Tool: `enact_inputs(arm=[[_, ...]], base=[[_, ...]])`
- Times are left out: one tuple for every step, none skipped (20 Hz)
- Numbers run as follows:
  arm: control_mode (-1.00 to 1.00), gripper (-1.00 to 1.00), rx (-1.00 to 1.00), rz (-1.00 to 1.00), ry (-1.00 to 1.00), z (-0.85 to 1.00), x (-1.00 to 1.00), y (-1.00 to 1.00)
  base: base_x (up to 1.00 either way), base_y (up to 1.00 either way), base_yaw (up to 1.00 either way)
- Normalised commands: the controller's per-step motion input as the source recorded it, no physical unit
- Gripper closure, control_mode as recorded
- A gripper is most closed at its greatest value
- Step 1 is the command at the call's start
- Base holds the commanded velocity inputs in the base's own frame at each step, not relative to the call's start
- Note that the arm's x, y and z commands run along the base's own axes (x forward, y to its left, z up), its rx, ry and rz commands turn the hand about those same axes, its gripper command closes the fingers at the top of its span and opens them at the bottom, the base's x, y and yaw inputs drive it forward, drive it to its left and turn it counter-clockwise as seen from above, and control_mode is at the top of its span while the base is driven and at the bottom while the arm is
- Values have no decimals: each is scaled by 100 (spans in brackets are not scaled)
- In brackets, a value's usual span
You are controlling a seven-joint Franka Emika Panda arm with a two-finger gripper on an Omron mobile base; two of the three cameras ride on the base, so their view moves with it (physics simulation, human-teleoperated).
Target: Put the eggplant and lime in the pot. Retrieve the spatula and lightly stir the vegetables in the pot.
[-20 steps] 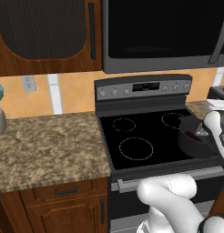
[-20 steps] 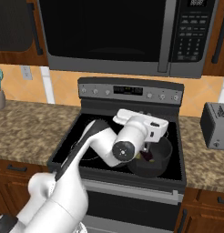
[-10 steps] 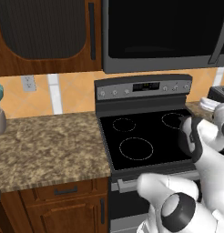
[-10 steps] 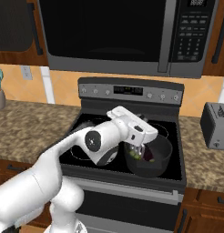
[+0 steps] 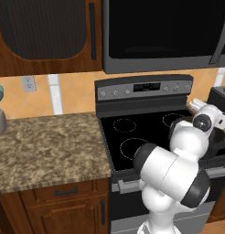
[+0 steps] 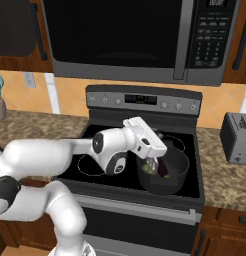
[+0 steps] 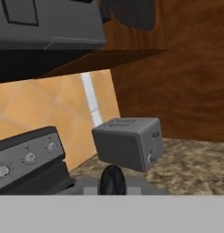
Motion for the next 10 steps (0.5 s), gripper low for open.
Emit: enact_inputs(arm=[[-100,100,0,-14,0,-49,10,-21],[-100,100,0,-13,0,-56,8,-21],[-100,100,0,-12,0,-59,9,-21],[-100,100,0,-12,-1,-66,14,-24],[-100,100,0,-12,-2,-66,14,-26],[-100,100,0,-11,-4,-63,11,-28],[-100,100,0,-11,-5,-61,16,-24],[-100,100,0,-11,-6,-61,14,-22],[-100,100,0,-10,-2,-56,3,-19],[-100,100,0,-9,-1,-46,0,-14]], base=[[0,0,0],[0,0,0],[0,0,0],[0,0,0],[0,0,0],[0,0,0],[0,0,0],[0,0,0],[0,0,0],[0,0,0]])
